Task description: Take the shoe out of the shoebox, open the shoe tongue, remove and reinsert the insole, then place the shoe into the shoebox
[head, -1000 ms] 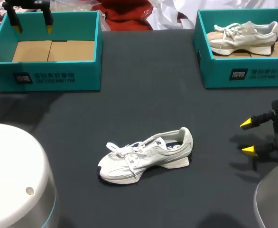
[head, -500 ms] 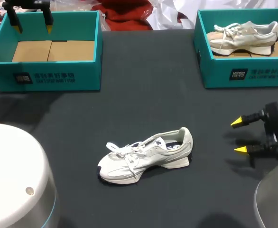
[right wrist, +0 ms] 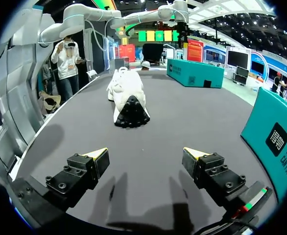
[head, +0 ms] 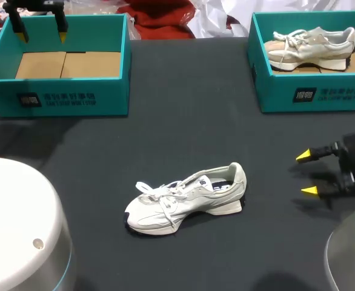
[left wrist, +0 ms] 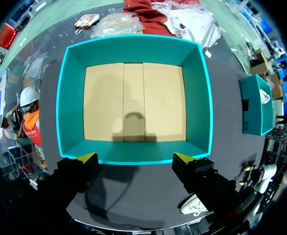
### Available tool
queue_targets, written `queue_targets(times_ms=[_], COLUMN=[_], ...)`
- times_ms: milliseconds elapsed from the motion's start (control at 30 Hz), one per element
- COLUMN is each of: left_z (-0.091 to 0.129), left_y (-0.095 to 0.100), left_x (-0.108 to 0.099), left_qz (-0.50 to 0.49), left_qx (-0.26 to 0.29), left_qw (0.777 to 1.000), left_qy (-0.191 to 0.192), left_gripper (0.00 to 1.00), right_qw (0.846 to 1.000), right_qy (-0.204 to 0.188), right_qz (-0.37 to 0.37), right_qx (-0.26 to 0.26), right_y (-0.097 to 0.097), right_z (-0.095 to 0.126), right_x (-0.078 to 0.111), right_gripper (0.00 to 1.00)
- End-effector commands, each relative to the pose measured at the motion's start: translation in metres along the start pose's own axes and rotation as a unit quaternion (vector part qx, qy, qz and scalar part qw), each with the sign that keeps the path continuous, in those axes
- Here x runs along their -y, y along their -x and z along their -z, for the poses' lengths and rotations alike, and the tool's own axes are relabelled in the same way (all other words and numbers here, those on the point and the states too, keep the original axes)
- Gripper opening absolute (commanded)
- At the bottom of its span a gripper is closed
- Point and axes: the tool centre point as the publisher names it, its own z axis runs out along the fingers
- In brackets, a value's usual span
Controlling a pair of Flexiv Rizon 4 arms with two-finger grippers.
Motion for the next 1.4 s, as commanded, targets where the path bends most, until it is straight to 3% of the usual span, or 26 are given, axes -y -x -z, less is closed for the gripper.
queue_targets(times_ms=[33,600,1400], left_z=[0.000,0.000,0.000], left_y=[0.000,0.000,0.000], left_x=[0.000,0.000,0.000], left_qz=[0.000,0.000,0.000], left_qx=[0.000,0.000,0.000], left_qw=[1.000,1.000,1.000], left_qy=[0.000,0.000,0.000], left_gripper=[1.00,1.00,1.00], right_qw=[1.000,1.000,0.998], right_qy=[0.002,0.012,0.020], right_qz=[0.000,-0.001,-0.006], right_qx=[0.002,-0.018,-0.057], right_y=[-0.002,-0.002,0.000], right_z=[-0.002,-0.019,-0.071], right_x=[0.002,0.000,-0.028], right_gripper=[1.00,1.00,1.00])
